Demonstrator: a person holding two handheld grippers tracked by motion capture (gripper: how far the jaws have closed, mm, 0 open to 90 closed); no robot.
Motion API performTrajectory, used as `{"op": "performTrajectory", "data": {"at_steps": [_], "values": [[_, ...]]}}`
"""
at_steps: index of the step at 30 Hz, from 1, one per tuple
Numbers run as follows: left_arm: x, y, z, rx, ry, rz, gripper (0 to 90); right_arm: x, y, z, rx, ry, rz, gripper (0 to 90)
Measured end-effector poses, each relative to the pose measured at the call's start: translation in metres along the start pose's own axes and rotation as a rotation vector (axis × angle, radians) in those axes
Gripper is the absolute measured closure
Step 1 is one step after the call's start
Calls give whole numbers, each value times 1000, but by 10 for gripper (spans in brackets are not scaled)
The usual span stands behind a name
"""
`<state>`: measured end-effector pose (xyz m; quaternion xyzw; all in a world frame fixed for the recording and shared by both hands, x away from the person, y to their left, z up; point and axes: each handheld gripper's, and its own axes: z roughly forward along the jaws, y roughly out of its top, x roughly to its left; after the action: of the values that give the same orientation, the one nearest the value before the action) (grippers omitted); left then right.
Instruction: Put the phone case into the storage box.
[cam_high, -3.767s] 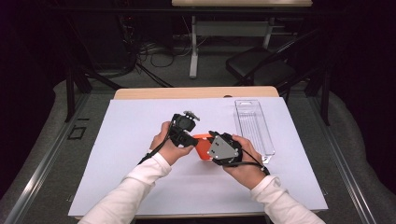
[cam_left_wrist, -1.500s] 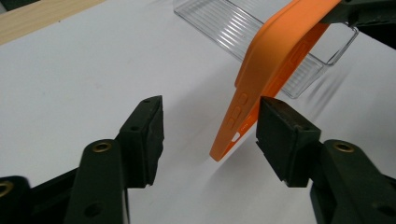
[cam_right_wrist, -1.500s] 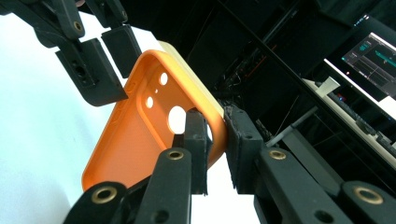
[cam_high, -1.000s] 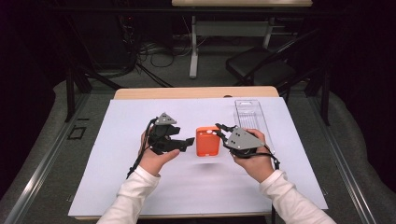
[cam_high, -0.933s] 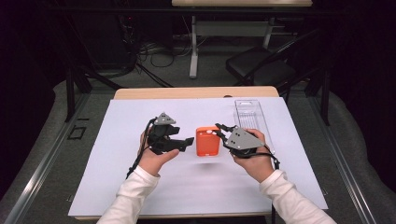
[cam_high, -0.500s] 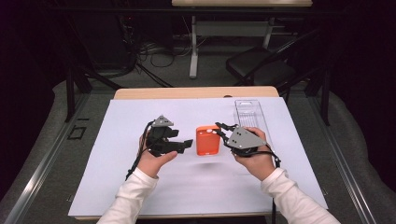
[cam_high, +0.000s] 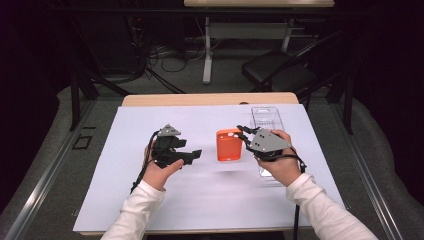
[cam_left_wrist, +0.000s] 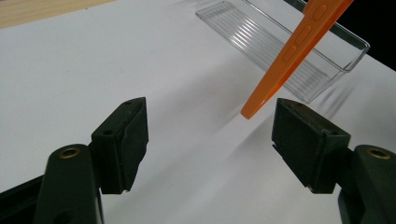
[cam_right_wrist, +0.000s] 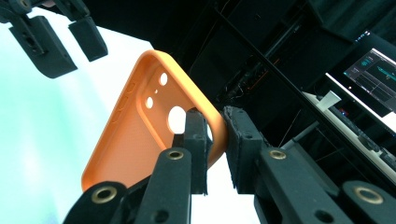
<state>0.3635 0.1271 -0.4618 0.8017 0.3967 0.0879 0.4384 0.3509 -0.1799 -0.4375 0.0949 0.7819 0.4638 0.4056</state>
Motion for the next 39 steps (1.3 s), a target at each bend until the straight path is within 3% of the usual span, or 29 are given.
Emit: {"op": "performTrajectory", "data": {"at_steps": [12, 28, 39], "values": [[14, -5, -11, -15, -1, -39, 193, -17, 6, -9, 1, -33, -26, 800], [9, -5, -20, -5, -3, -12, 110, -30, 6, -24, 6, -71, -48, 801], [10, -4, -24, -20, 9, -7, 109, -51, 3, -30, 28, -102, -64, 800]]}}
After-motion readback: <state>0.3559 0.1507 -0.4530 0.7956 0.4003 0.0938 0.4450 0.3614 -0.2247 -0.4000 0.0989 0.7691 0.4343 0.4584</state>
